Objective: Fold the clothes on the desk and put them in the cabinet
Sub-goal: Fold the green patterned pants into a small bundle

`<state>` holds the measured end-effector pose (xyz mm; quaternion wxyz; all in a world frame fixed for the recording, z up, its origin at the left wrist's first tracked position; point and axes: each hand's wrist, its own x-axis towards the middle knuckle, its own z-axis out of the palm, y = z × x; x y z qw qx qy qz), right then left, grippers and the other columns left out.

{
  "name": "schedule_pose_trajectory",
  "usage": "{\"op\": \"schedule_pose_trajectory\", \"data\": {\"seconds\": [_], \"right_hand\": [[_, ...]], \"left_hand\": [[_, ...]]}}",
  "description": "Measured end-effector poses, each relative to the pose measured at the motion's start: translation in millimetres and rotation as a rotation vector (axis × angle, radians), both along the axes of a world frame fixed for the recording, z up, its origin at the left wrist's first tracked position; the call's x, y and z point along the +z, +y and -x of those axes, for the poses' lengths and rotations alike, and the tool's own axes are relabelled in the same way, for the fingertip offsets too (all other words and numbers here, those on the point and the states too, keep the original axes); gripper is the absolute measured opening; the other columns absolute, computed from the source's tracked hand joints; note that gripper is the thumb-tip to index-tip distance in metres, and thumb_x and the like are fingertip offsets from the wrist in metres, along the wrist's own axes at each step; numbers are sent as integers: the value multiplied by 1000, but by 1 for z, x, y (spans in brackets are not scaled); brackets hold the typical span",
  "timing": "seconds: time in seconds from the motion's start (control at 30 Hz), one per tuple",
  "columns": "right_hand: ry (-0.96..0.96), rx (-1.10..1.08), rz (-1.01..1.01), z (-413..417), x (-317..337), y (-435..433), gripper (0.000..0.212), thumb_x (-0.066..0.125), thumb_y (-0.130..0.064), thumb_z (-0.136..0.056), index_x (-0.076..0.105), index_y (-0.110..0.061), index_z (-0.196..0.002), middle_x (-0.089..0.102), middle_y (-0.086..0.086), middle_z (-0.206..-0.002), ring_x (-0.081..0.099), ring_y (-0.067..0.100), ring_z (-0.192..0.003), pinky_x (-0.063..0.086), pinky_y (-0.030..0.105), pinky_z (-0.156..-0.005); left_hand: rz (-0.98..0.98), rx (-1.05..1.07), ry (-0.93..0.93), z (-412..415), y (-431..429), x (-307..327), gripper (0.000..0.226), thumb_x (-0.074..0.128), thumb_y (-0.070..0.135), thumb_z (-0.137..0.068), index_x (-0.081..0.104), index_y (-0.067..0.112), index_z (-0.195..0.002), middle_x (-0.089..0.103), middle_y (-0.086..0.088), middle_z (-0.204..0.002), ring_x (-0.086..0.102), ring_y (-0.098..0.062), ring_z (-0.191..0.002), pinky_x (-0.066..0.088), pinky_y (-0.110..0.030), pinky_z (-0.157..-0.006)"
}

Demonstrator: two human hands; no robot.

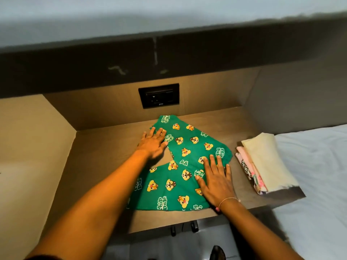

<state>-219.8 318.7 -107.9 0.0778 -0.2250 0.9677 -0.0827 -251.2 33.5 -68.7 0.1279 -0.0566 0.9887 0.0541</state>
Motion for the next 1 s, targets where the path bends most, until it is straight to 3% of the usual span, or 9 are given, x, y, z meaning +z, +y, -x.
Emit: {"op": "schedule_pose_trajectory", "data": {"seconds": [0.13, 0.33, 0.43, 0.5, 0.57, 0.7, 0.87, 0.93, 1.0], "right_hand": [[3, 112, -21, 18, -1, 3, 72, 9, -66, -92, -4, -31, -153, -8, -1, -163, -19, 21, -147, -8, 53, -119], [-48, 261, -26, 38, 17, 2, 68, 18, -61, -95, -1, -30, -153, -5, -2, -163, -14, 20, -149, -7, 55, -119], [14, 279, 152, 20, 27, 15, 63, 26, -58, -96, 16, -31, -152, 10, -5, -162, 0, 19, -150, -4, 51, -119], [63, 320, 293, -2, 28, 33, 50, 34, -55, -96, 40, -33, -141, 31, -7, -156, 16, 18, -148, 9, 49, -120], [68, 355, 336, -19, 23, 52, 39, 41, -54, -95, 55, -35, -126, 46, -6, -147, 30, 19, -143, 21, 47, -117], [38, 303, 263, -30, 9, 71, 31, 57, -46, -91, 65, -31, -117, 56, -2, -139, 40, 28, -137, 33, 50, -113], [117, 235, 285, -30, 6, 61, 14, 69, -33, -86, 70, -26, -98, 66, 0, -122, 53, 31, -124, 46, 49, -100], [153, 225, 274, -33, 9, 55, 11, 70, -29, -85, 70, -22, -94, 68, 1, -116, 56, 32, -121, 46, 48, -98], [160, 230, 315, -38, 13, 54, 9, 64, -29, -90, 68, -21, -92, 70, -1, -110, 58, 28, -117, 43, 48, -103]], "left_hand": [[16, 111, 91, -40, -20, -14, 62, 4, 57, -97, 4, 31, -153, 2, 5, -162, -11, -24, -148, -9, -53, -118], [-26, 182, 88, -74, -29, -15, 64, 12, 60, -97, 8, 29, -153, 7, 3, -162, -8, -25, -149, -9, -56, -117], [-193, 144, 164, -97, -35, 3, 69, 30, 64, -92, 27, 28, -150, 24, -1, -160, 13, -25, -148, 10, -59, -117], [-247, 85, 247, -135, -40, 15, 61, 43, 66, -82, 55, 30, -129, 50, -1, -141, 39, -24, -133, 31, -60, -108], [-239, -2, 290, -181, -42, 16, 44, 54, 64, -75, 66, 34, -104, 60, 4, -118, 49, -18, -115, 43, -53, -93], [-197, -18, 204, -241, -39, 10, 38, 57, 59, -72, 72, 37, -98, 63, 9, -119, 51, -17, -114, 42, -42, -85], [-165, 11, 333, -249, -30, -1, 34, 50, 46, -82, 75, 24, -91, 68, 2, -113, 58, -22, -107, 47, -41, -81], [-220, 44, 371, -249, -24, -4, 32, 50, 41, -83, 72, 19, -89, 67, 0, -112, 57, -20, -109, 47, -40, -87], [-417, 174, 459, -247, -18, -2, 24, 50, 34, -82, 66, 16, -84, 67, 1, -108, 57, -16, -106, 45, -35, -91]]}}
